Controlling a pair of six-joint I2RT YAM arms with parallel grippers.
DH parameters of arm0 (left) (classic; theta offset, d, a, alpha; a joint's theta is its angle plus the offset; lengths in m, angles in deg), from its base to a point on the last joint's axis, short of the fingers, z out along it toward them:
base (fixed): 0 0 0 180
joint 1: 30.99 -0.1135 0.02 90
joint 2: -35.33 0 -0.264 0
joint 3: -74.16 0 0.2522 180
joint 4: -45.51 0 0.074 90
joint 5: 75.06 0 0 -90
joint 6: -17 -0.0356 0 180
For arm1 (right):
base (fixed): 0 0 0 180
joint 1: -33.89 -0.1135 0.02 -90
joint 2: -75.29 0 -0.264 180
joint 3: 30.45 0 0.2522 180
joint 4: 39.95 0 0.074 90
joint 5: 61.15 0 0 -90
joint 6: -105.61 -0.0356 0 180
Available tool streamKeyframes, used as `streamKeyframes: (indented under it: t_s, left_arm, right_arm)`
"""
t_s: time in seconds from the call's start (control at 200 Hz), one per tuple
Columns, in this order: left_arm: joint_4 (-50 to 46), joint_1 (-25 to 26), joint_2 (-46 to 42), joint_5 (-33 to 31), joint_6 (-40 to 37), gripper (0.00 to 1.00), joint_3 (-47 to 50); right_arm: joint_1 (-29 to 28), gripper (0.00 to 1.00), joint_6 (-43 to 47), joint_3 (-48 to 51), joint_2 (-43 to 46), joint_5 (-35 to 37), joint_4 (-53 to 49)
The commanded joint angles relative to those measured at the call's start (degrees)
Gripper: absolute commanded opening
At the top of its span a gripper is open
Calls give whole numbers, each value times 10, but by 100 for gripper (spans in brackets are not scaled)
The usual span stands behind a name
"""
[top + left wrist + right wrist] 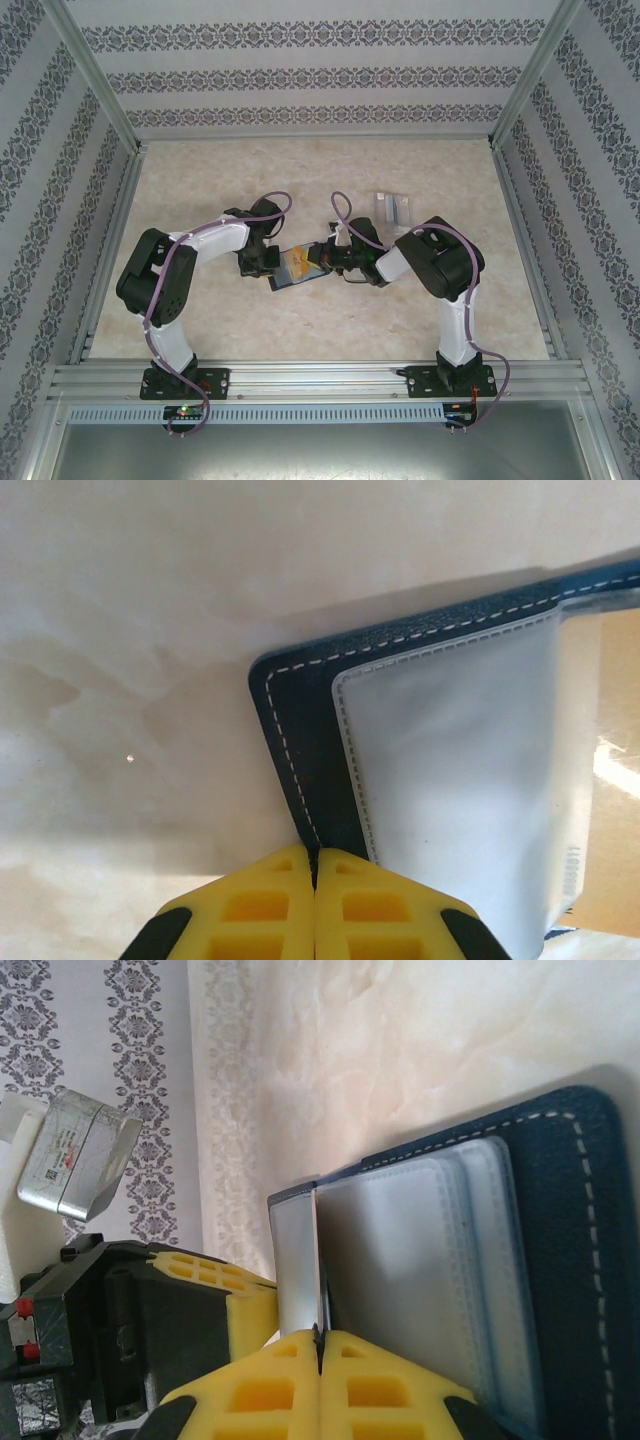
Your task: Put the credit cards into the card holder
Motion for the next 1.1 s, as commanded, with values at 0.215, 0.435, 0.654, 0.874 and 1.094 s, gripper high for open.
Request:
streamKeyframes:
  t_s: [0.215,0.435,0.654,0.874,1.094]
  left_arm:
    - [3,-1,13,-15,-12,9,3]
    - [7,-4,13,-10,-12,9,4]
    - [3,-5,14,-10,-16,9,2]
    - [6,-8,15,-11,-17,9,3]
    - [10,-8,17,-3,-17,8,4]
  right_arm:
    - [-33,13,46,-4,-2,-2,-98]
    - [-33,15,63,-18,-2,-9,-122]
    - [-21,0,59,-18,7,-24,-121]
    - [-17,0,51,-23,14,-47,-122]
    - [-33,0,41,-36,7,-46,-113]
